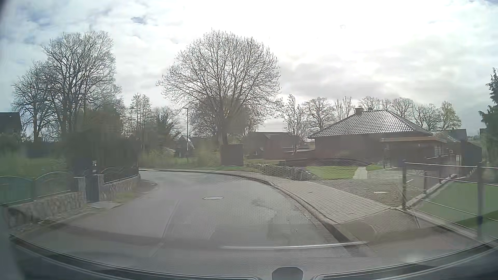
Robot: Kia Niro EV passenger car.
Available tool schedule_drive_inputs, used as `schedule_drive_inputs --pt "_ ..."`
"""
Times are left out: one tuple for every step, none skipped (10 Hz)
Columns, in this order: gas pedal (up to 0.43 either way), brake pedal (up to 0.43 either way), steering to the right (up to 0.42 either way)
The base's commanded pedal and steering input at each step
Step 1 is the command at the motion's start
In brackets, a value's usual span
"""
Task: Follow the waypoints while adhering to traffic rules and regulations
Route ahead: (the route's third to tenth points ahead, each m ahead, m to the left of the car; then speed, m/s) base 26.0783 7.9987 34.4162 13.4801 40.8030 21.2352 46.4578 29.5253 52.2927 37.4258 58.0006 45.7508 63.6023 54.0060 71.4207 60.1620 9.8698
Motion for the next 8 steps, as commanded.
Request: schedule_drive_inputs --pt "0.118 0.0 -0.028" --pt "0.11 0.0 -0.029" --pt "0.11 0.0 -0.033" --pt "0.11 0.0 -0.038" --pt "0.118 0.0 -0.044" --pt "0.118 0.0 -0.051" --pt "0.118 0.0 -0.065" --pt "0.13 0.0 -0.075"
